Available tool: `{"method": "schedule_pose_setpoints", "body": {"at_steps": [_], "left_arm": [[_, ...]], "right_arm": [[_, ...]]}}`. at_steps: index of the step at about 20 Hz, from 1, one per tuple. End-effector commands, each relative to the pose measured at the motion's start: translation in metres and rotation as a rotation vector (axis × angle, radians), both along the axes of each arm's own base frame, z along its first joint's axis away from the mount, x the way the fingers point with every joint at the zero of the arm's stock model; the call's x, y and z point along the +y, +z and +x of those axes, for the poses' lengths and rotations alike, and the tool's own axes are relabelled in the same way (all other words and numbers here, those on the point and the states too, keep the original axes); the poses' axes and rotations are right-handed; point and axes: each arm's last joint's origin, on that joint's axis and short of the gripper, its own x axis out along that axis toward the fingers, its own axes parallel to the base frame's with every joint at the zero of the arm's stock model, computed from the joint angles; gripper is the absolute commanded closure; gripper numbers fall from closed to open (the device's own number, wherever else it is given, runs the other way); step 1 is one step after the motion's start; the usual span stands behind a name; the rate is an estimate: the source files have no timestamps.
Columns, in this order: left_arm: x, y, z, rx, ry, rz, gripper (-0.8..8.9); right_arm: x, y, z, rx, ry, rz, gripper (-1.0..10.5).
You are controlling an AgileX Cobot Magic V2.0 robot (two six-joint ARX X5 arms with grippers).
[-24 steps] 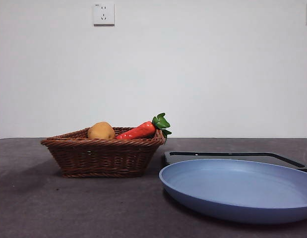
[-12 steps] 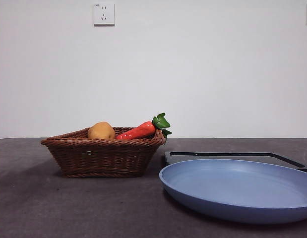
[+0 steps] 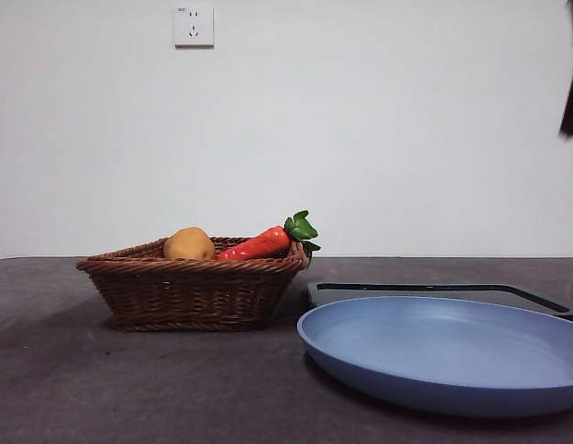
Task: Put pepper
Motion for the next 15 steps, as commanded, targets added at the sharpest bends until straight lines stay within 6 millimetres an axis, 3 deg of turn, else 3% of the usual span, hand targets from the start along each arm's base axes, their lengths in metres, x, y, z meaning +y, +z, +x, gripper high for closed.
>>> {"method": "schedule_pose_setpoints", "body": {"at_steps": [1,8,15], "left_arm": [[0.0,0.005,0.0,-0.027,-0.005,0.0,4.75],[0.0,0.005,0.0,-0.027,-0.004,0.001,4.75],[0.0,0.005,0.0,-0.026,-0.004,0.001,4.75]], "right_arm": [[0.005,-0.016,0.024,0.051,0.011,-0.004,6.2],[0.02,-0.081,0.066,0.228,0.078,-0.04,6.2],[0.028,-0.112,0.079,0.286,0.119,-0.056,7.2]]}}
